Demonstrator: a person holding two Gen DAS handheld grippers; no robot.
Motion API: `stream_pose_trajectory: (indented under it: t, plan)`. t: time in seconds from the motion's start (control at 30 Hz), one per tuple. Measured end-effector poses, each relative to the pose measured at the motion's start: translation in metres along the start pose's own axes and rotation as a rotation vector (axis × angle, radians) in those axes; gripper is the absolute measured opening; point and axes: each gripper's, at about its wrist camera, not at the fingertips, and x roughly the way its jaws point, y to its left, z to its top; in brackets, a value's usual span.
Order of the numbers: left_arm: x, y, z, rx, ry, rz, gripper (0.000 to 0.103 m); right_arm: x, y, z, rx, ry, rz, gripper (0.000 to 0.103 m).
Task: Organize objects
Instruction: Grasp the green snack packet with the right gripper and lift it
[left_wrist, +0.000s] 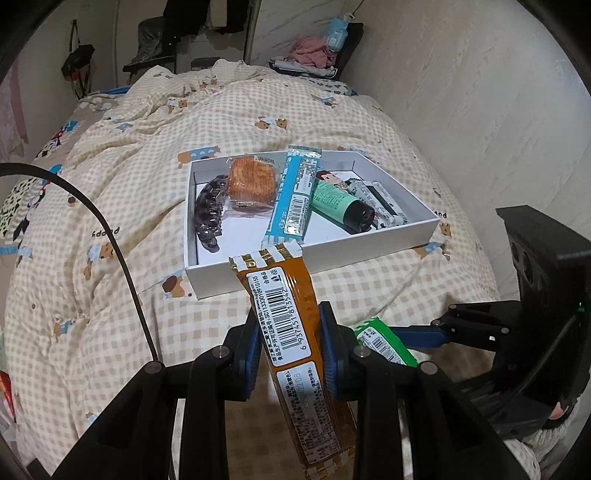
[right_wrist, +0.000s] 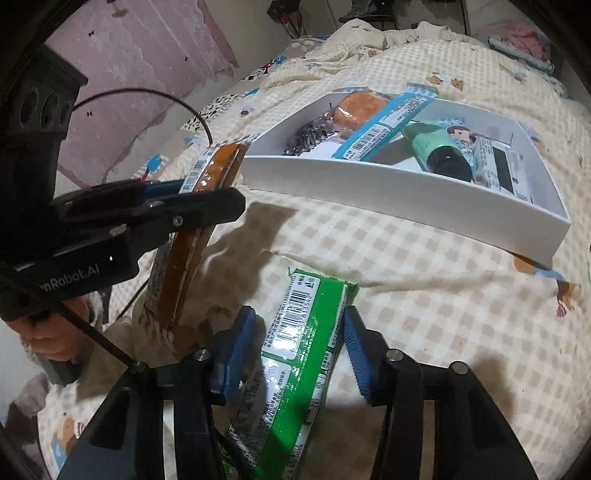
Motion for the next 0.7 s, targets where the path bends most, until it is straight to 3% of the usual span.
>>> stream_pose_trajectory:
  t: [0.17,0.27,0.3,0.53,0.7]
  plan:
    - [-0.003,0.001,0.001,-0.002,-0.011,0.002,0.031,-0.016,-0.010,-0.003,0.039,-0.071,0.098,0.035]
    - [-0.007,0.000,0.003,0.011,-0.037,0.018,0.031,-0.025,-0.016,0.006,0.031,-0.125,0.263,0.033]
    - [-0.008,0.000,0.004,0.018,-0.049,0.025,0.031,-0.031,-0.019,0.007,0.036,-0.147,0.279,0.032]
    - [-0.020,0.003,0.036,-0.012,-0.170,0.044,0.031,-0.080,-0.035,0.029,0.018,-0.334,0.258,0.031]
    - [-0.021,0.003,0.068,-0.056,-0.207,-0.022,0.031,-0.099,-0.041,0.055,0.033,-0.422,0.173,0.030]
